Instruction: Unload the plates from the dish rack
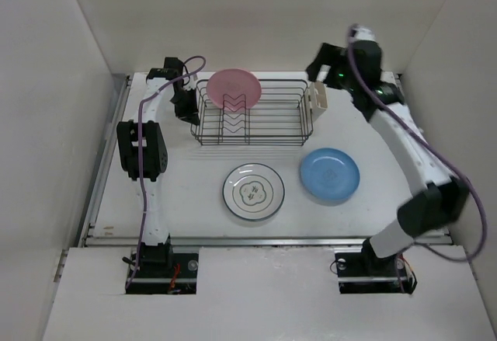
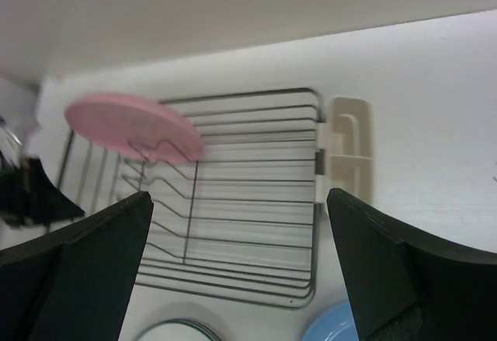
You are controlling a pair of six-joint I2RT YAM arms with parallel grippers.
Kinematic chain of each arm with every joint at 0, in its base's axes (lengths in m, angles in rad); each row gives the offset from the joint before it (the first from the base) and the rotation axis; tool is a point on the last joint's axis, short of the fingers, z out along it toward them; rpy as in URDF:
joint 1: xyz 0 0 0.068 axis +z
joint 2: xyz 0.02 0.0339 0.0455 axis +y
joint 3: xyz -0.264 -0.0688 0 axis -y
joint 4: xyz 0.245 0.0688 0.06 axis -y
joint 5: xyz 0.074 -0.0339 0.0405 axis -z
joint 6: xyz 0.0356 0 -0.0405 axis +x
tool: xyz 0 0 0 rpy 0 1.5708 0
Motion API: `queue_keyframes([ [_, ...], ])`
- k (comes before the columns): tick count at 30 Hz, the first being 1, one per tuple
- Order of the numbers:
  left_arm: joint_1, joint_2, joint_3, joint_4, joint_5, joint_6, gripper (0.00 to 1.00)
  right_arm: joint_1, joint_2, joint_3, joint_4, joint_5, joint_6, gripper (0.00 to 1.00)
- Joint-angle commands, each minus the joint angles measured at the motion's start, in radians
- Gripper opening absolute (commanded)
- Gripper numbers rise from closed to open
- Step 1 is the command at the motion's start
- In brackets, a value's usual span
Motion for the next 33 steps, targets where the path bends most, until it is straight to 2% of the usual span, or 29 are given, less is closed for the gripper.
queue_keyframes([
  [1, 0.012, -0.100, 0.018, -0.011, 0.035, 0.021, 0.00, 0.151, 0.221, 0.245, 0.042, -0.113, -0.346, 1.00],
  [2, 0.012, -0.100, 0.018, -0.011, 0.035, 0.021, 0.00, 0.174, 0.346, 0.298, 0.054, -0.132, -0.400, 1.00],
  [4, 0.012, -0.100, 0.027, -0.011, -0.001, 0.044, 0.00, 0.214, 0.462, 0.392, 0.094, -0.187, -0.505, 1.00],
  [5, 0.012, -0.089, 0.040, -0.011, -0.001, 0.044, 0.00, 0.240, 0.569, 0.488, 0.105, -0.210, -0.525, 1.00],
  [9, 0.012, -0.078, 0.052, -0.020, -0.012, 0.068, 0.00, 0.251, 0.763, 0.651, 0.188, -0.305, -0.508, 0.99],
  [11, 0.012, -0.066, 0.052, -0.020, -0.024, 0.078, 0.00, 0.251, 0.812, 0.662, 0.282, -0.241, -0.464, 0.96],
  [16, 0.012, -0.034, 0.052, -0.029, -0.024, 0.087, 0.00, 0.270, 0.958, 0.734, 0.395, -0.064, -0.387, 0.82],
  [18, 0.012, -0.023, 0.052, -0.029, -0.004, 0.087, 0.00, 0.270, 0.967, 0.744, 0.415, -0.064, -0.387, 0.72],
  [19, 0.012, -0.014, 0.052, -0.029, -0.004, 0.087, 0.00, 0.270, 0.967, 0.744, 0.415, -0.064, -0.387, 0.60],
  [22, 0.003, -0.003, 0.052, -0.029, -0.004, 0.087, 0.00, 0.279, 0.934, 0.718, 0.415, -0.073, -0.387, 0.47],
  [23, 0.003, -0.003, 0.052, -0.029, -0.004, 0.087, 0.00, 0.279, 0.922, 0.708, 0.415, -0.073, -0.387, 0.47],
  [26, 0.003, 0.006, 0.052, -0.029, 0.005, 0.087, 0.00, 0.279, 0.839, 0.655, 0.387, -0.144, -0.408, 0.63],
  [31, 0.003, 0.015, 0.061, -0.029, 0.015, 0.087, 0.00, 0.299, 0.669, 0.511, 0.375, -0.170, -0.448, 0.66],
  [33, 0.003, 0.015, 0.061, -0.029, 0.015, 0.087, 0.00, 0.299, 0.633, 0.451, 0.406, -0.136, -0.448, 0.67],
])
